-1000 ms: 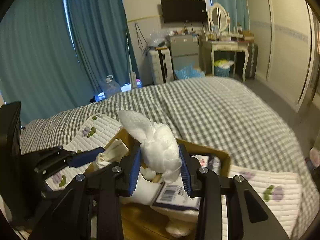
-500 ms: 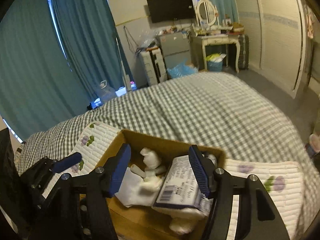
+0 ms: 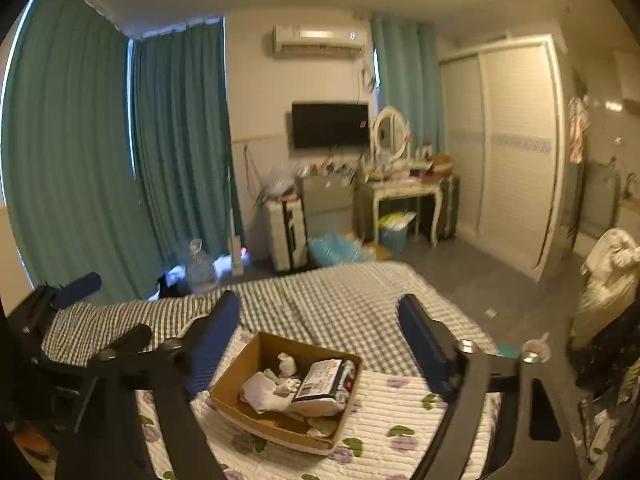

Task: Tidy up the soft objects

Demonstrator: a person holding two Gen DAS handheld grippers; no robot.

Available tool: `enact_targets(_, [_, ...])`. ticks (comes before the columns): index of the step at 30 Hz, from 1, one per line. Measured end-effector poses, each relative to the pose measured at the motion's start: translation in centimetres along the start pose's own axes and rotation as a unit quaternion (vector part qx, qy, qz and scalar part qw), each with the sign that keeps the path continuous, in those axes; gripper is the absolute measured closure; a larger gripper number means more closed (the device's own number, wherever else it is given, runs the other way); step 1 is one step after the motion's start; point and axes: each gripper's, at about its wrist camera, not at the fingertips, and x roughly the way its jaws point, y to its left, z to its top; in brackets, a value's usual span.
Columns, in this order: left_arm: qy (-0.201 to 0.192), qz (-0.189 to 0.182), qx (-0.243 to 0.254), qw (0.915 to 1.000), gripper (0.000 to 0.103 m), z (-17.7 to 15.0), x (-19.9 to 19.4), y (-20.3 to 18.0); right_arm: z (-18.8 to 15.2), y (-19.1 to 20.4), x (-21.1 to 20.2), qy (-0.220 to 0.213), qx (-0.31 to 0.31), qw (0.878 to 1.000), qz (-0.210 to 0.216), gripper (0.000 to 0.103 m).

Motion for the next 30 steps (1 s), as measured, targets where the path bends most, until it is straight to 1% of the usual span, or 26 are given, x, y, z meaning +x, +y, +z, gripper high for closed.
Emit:
enact_targets(2, [-0.013,0.003,0.002,0.9999,0.008,0.1,-2.0,-0.1,-0.5,0.3,-3.0,-0.018,-0.001,1.000,-0.016,0.003])
enact_targets(3, [-0.020,0.002,0.000,0.9998,0.008,0.0,-3.0,-0.1,-1.0,0.5,-4.1,-0.024,-0.001,0.999,-0.026,0.001])
enact_targets(5, [-0.026,0.000,-0.007,0.9996,0.007,-0.5,-4.2,-0.1,-2.3,0.8,-6.1,-0.029,-0.001,0.999,-0.042,0.000])
enact_targets(6, [-0.028,0.003,-0.013,0.9995,0.007,-1.0,-4.6,0.2,-2.9,1.0,-6.8,-0.030,0.001,0.999,-0.043,0.000])
enact_targets(9, [-0.027,0.013,-0.030,0.9991,0.007,-2.3,-4.5,0.7,-5.6,1.4,-7.4,-0.022,0.013,0.999,-0.043,0.000])
enact_targets(11, [-0.024,0.017,-0.041,0.9987,0.007,-3.5,-4.2,1.0,-7.5,1.7,-6.7,-0.015,0.018,0.999,-0.049,0.000])
enact_targets(15, [-0.018,0.022,-0.045,0.9986,0.007,-6.4,-2.9,1.1,-11.2,2.3,-4.7,-0.021,0.034,0.998,-0.055,0.000])
enact_targets(18, [-0.001,0.025,-0.040,0.9989,0.007,-8.7,-1.4,0.9,-13.6,2.0,-2.4,-0.009,0.050,0.998,-0.044,0.000])
enact_targets(20, [0.014,0.023,-0.043,0.9987,0.007,-10.1,-0.3,1.0,-14.8,1.8,-1.1,-0.002,0.056,0.997,-0.052,0.000])
enact_targets(24, [0.034,0.019,-0.040,0.9984,0.007,-11.6,1.2,0.8,-16.4,1.2,0.5,0.014,0.069,0.996,-0.052,0.000])
enact_targets(30, [0.046,0.008,-0.037,0.9982,0.007,-12.8,1.9,-0.1,-17.4,0.8,1.8,0.028,0.076,0.995,-0.055,0.000])
